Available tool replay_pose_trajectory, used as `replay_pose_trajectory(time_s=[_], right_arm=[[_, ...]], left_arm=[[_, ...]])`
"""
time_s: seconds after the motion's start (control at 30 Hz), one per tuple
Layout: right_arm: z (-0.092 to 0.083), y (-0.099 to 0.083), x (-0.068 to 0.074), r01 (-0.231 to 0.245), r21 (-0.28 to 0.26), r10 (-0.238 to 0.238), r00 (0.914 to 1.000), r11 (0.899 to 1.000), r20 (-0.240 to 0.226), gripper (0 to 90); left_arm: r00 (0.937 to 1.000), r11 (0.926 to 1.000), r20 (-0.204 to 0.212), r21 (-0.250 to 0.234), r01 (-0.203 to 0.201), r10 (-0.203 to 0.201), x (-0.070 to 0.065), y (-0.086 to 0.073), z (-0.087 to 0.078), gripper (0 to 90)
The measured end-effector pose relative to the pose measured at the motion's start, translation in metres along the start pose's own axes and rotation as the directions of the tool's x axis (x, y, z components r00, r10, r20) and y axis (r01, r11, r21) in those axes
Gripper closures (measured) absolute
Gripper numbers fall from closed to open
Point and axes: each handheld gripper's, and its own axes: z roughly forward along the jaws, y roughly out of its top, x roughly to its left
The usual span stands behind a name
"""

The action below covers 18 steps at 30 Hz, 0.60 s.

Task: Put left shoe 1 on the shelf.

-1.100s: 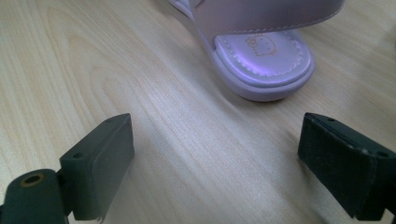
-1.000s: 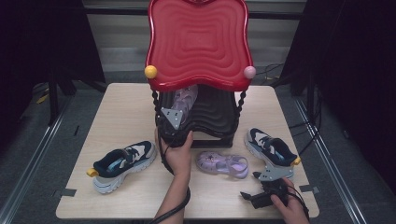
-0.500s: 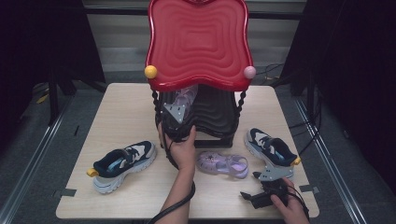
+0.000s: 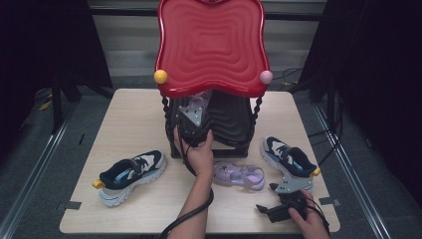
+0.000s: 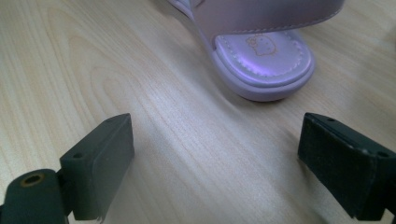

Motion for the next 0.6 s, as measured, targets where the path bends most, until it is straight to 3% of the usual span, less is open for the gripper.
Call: replay_pose_trajectory(time_s=[0.2,0.33,0.47,0.6], right_arm=[[0.0,0.0,0.0,0.0,0.001,0.0,1.0,1.0,-0.003,10.2],[0.0,0.0,0.0,0.0,0.001,0.0,1.0,1.0,-0.003,10.2],[0.0,0.0,0.0,0.002,0.0,-0.002,1.0,1.0,-0.003,10.2],[0.0,0.0,0.0,0.001,0.0,-0.001,1.0,1.0,-0.003,10.2]], left_arm=[[0.9998,0.9995,-0.009,0.027,-0.018,0.018,-0.001,-0.003,0.006,37.4],[0.9999,0.9997,0.004,0.021,-0.017,0.016,-0.003,-0.005,0.006,34.9],[0.9985,0.997,0.019,0.058,-0.052,0.051,-0.004,-0.007,0.008,32.2],[0.9976,0.995,0.039,0.081,-0.06,0.057,-0.004,-0.01,0.009,28.7]])
